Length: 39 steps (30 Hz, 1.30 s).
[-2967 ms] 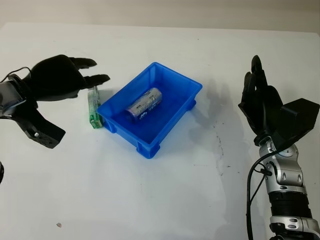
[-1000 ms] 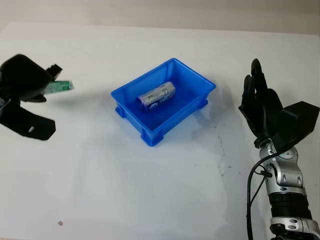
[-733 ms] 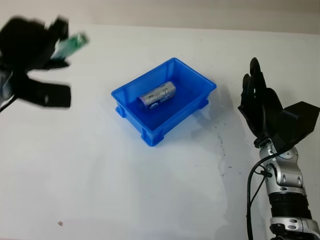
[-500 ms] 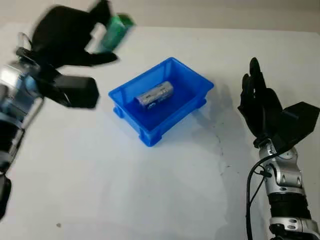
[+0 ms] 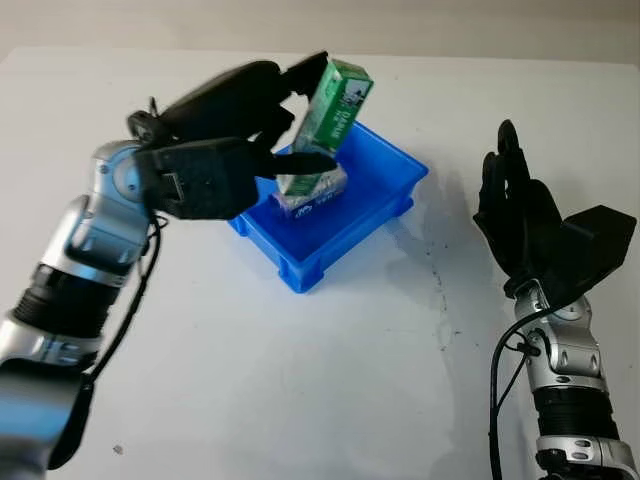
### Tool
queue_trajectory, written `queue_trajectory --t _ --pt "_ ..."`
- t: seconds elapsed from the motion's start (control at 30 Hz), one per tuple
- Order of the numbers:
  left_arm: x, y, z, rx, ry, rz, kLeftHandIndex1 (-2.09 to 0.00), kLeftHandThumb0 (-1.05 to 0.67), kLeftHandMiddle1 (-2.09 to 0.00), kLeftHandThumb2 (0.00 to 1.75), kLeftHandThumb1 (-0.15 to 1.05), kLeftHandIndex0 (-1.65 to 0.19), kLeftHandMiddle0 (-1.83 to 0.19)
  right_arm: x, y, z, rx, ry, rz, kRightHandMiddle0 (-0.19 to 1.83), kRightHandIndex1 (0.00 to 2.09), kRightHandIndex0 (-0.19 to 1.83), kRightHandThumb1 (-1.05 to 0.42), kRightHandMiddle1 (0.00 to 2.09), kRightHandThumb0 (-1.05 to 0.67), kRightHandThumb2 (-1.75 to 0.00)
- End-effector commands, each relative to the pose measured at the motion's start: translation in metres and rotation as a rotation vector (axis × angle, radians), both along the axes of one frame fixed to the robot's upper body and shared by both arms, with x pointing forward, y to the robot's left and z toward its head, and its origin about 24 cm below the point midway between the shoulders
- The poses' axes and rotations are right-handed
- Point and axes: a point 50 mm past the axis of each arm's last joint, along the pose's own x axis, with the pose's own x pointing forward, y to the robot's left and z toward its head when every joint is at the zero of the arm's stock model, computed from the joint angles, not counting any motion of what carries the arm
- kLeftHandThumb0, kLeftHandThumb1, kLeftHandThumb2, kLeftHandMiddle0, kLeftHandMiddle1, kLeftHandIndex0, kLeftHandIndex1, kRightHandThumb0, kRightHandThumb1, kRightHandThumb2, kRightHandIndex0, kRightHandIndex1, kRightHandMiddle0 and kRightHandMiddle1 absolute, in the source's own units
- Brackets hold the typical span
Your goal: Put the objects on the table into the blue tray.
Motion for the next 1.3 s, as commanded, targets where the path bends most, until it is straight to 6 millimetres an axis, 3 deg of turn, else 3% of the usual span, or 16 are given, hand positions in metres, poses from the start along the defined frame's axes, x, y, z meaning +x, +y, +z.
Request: queue_trajectory --t 0.0,0.13,0.17,0.2,0.23,0.27,0.3,0.37,0.4,0.83,1.1,1.27 --pt "0.004 -0.006 0.003 -0.017 0.018 -0.006 -2.09 -0.38 -2.09 0.36 1.05 -0.59 -0.99 -0.003 0.0 -0.003 0.004 0.006 -0.005 -0.19 0.0 -0.19 -1.05 0.0 -0.78 -0.73" --pt "0.016 -0.007 -0.006 -0.062 0.065 0.043 -2.09 -0.38 -2.09 0.37 1.05 -0.62 -0.99 -0.006 -0.002 -0.006 -0.007 0.01 -0.007 -0.19 0.0 -0.19 -1.05 0.0 -0.77 -0.74" --pt "0.017 -0.006 -0.008 -0.062 0.052 0.063 -2.08 -0.39 -2.09 0.36 1.05 -0.5 -0.85 -0.007 -0.002 -0.006 -0.006 0.009 -0.009 -0.19 0.0 -0.19 -1.05 0.0 -0.76 -0.74" --pt "0.018 -0.005 -0.009 -0.04 0.039 0.088 -2.08 -0.39 -2.09 0.36 1.05 -0.26 -0.67 -0.007 -0.002 -0.007 -0.004 0.008 -0.01 -0.19 0.0 -0.19 -1.05 0.0 -0.76 -0.74" --pt "0.018 -0.005 -0.009 0.004 0.029 0.11 -1.77 -0.43 -1.83 0.38 1.05 -0.04 -0.34 -0.007 -0.002 -0.007 -0.004 0.008 -0.011 -0.19 0.0 -0.19 -1.05 0.0 -0.76 -0.74" --pt "0.018 -0.005 -0.009 0.056 0.035 0.131 -1.03 -0.52 -1.11 0.44 1.05 0.1 -0.09 -0.008 -0.002 -0.008 -0.006 0.009 -0.013 -0.19 0.0 -0.19 -1.05 0.0 -0.75 -0.74" --pt "0.018 -0.005 -0.009 0.086 0.054 0.146 -0.58 -0.58 -0.65 0.47 1.05 0.14 -0.02 -0.008 -0.002 -0.008 -0.006 0.009 -0.014 -0.19 0.0 -0.19 -1.05 0.0 -0.75 -0.74" --pt "0.019 -0.004 -0.01 0.117 0.107 0.173 -0.12 -0.69 -0.15 0.51 1.05 0.18 0.14 -0.009 -0.003 -0.01 -0.01 0.011 -0.012 -0.19 0.0 -0.19 -1.05 0.0 -0.75 -0.74" --pt "0.019 -0.003 -0.01 0.13 0.13 0.187 -0.06 -0.72 -0.07 0.52 1.05 0.19 0.17 -0.009 -0.002 -0.01 -0.011 0.013 -0.009 -0.19 0.0 -0.19 -1.05 0.0 -0.75 -0.74" --pt "0.025 0.009 -0.012 0.067 0.076 0.263 0.0 -0.79 0.0 0.56 1.05 0.19 0.19 -0.008 -0.003 -0.012 -0.012 0.015 0.019 -0.19 0.0 -0.19 -1.05 0.0 -0.77 -0.72" --pt "0.021 0.028 0.001 -0.178 0.008 0.266 0.0 -0.8 0.0 0.58 1.05 0.19 0.19 -0.006 -0.002 -0.01 -0.011 0.01 0.022 -0.19 0.0 -0.19 -1.05 0.0 -0.76 -0.73" --pt "0.018 0.048 0.009 -0.42 -0.029 0.294 0.0 -0.8 0.0 0.62 1.05 0.19 0.19 -0.004 0.0 -0.008 -0.004 0.003 0.015 -0.19 0.0 -0.19 -1.05 0.0 -0.76 -0.73"
